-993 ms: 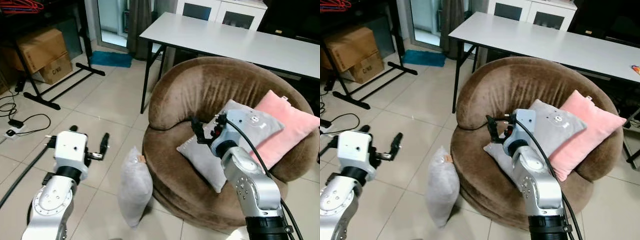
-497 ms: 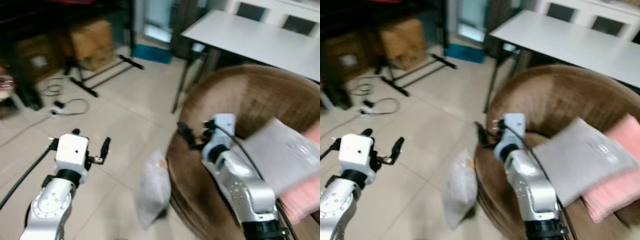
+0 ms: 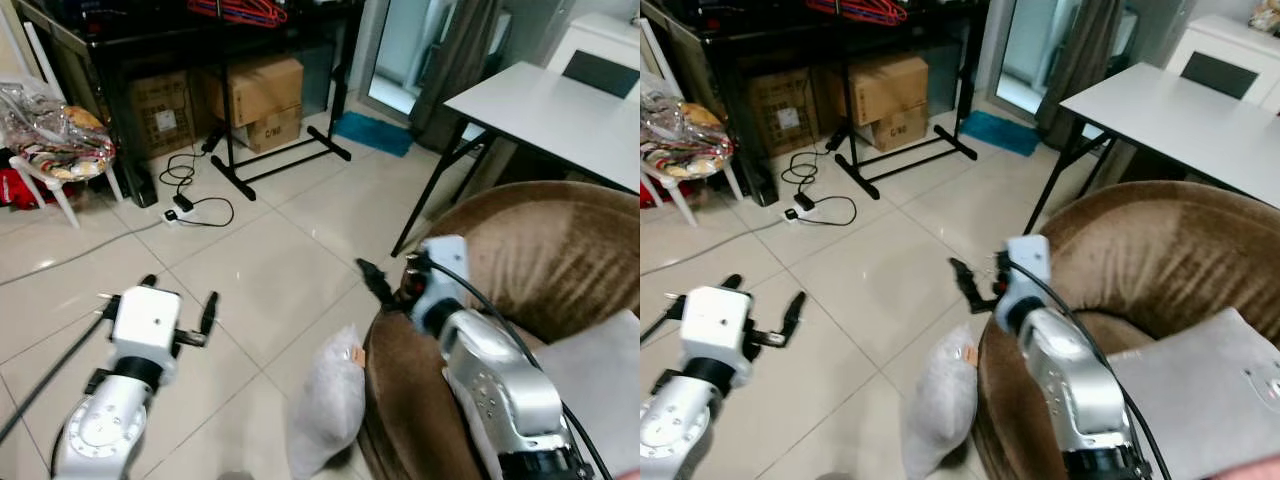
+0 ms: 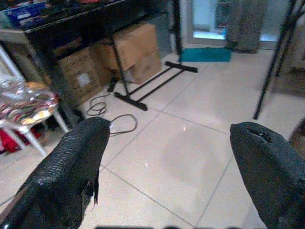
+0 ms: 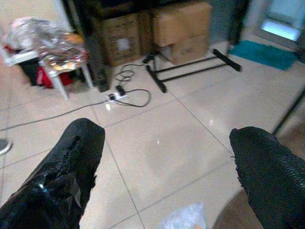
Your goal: Move the pillow to the sofa from floor
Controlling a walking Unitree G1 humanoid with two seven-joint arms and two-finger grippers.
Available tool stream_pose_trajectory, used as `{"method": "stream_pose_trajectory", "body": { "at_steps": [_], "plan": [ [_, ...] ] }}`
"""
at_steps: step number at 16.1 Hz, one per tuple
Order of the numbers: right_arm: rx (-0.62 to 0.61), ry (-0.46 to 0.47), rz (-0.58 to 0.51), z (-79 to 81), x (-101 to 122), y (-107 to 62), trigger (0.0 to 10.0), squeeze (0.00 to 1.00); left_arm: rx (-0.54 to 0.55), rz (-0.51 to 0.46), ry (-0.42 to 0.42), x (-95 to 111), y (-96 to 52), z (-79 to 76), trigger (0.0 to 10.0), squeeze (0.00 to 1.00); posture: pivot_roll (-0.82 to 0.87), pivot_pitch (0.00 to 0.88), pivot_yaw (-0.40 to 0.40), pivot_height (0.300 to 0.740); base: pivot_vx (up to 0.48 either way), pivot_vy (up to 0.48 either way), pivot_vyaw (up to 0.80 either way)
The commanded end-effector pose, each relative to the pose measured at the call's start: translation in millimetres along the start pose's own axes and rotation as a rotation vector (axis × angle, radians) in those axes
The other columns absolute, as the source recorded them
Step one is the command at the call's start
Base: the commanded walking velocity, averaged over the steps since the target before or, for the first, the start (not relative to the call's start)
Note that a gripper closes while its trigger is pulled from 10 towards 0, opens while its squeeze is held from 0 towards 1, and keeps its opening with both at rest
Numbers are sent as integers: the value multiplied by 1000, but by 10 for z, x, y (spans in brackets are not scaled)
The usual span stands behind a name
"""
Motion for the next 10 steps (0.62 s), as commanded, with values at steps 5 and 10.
{"method": "stream_pose_trajectory", "body": {
  "at_steps": [5, 10],
  "plan": [
    [-20, 40, -9, -31, -48, -37, 10000, 0, 74, -31, 38, 47, -22, 146, 10000, 0, 42, 0, -88, 691, 0, 0, 0],
    [-19, 58, -2, -2, -87, -35, 10000, 0, 77, -41, 35, 65, 9, 111, 10000, 0, 43, 0, -91, 636, 0, 0, 0]
  ]
}}
Point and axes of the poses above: a point about 5 cm out from each wrist's last joint towards the gripper, its own y axis pointing out of the wrist towards the gripper, its own x axis along the axis of the wrist's last joint, z = x × y, the point moved 6 cm from there along y, pointing out of the wrist towards the gripper, and after that the axes turned 4 degrees about y, right-handed, at the moved point
